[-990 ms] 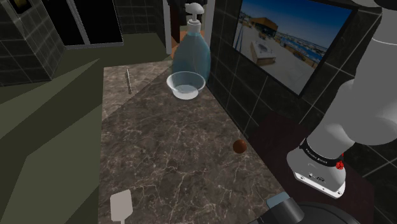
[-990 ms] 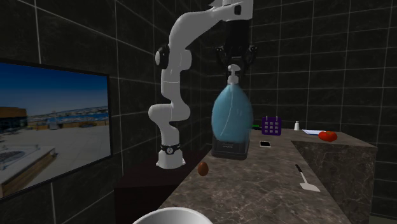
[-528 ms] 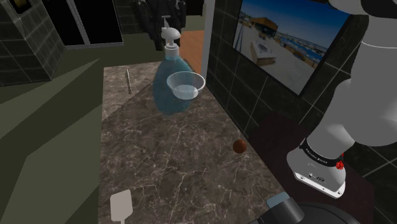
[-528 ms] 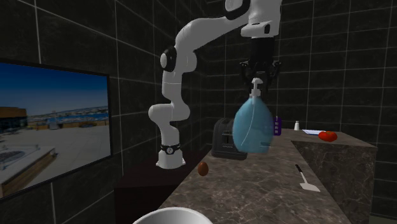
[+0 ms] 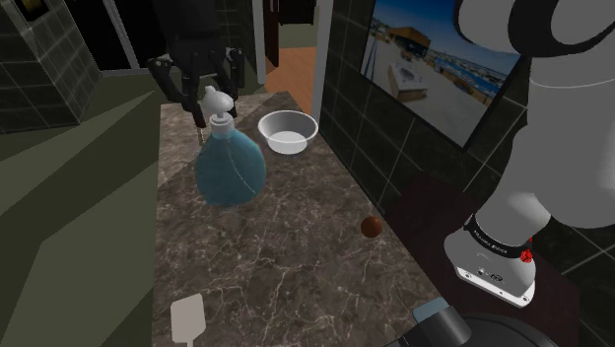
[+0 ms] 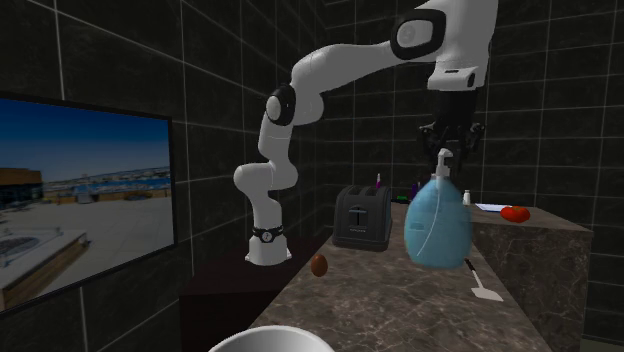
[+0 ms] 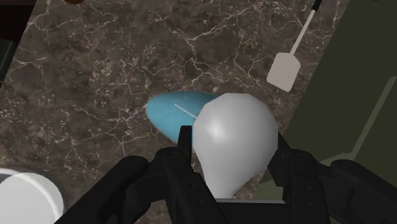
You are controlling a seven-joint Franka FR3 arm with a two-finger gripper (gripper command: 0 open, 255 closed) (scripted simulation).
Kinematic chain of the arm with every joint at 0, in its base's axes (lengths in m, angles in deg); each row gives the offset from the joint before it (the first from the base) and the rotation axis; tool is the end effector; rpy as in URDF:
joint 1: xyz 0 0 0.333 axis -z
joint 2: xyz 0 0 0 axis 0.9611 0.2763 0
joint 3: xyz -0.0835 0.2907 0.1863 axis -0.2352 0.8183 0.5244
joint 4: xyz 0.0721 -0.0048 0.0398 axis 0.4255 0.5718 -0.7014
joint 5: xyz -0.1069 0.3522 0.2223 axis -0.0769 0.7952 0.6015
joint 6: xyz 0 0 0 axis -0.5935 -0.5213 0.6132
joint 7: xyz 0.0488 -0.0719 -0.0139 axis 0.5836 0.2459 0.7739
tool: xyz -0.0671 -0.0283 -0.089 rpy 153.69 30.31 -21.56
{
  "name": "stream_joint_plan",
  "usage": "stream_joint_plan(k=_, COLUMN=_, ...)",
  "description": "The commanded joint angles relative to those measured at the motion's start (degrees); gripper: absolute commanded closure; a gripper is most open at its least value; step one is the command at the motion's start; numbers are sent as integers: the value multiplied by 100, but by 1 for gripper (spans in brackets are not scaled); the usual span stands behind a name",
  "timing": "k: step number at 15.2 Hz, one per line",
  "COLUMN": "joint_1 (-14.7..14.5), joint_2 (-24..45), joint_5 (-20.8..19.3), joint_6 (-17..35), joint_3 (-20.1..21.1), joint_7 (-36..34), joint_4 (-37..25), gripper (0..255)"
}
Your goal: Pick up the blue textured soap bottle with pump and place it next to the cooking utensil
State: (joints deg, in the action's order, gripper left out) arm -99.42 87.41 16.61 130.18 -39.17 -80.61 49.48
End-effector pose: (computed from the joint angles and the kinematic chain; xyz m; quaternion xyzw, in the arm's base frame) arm 0.5716 0.4482 0.5789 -0.9900 0.0098 0.1369 0.0321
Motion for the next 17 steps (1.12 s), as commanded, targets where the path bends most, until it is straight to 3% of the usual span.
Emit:
stream_joint_plan(k=1, joint_1=-193, joint_2=299, joint_5=-59, joint_6=65, joint_3=30, joint_7=-175, joint_4=-272, gripper=255)
stream_joint_plan(k=4, joint_1=-525, joint_2=959, joint_5=-187, joint_6=3, joint_3=42, joint_7=-409, joint_4=-1037, gripper=255)
stream_joint_plan(k=5, joint_1=-737, joint_2=1427, joint_5=-270, joint_6=-136, joint_3=38, joint_7=-531, joint_4=-1670, gripper=255)
stream_joint_plan(k=10, joint_1=-620, joint_2=1128, joint_5=-217, joint_6=466, joint_3=35, joint_7=-440, joint_4=-755, gripper=255)
stream_joint_plan(k=17, joint_1=-534, joint_2=967, joint_5=-189, joint_6=1110, joint_3=29, joint_7=-338, joint_4=64, gripper=255)
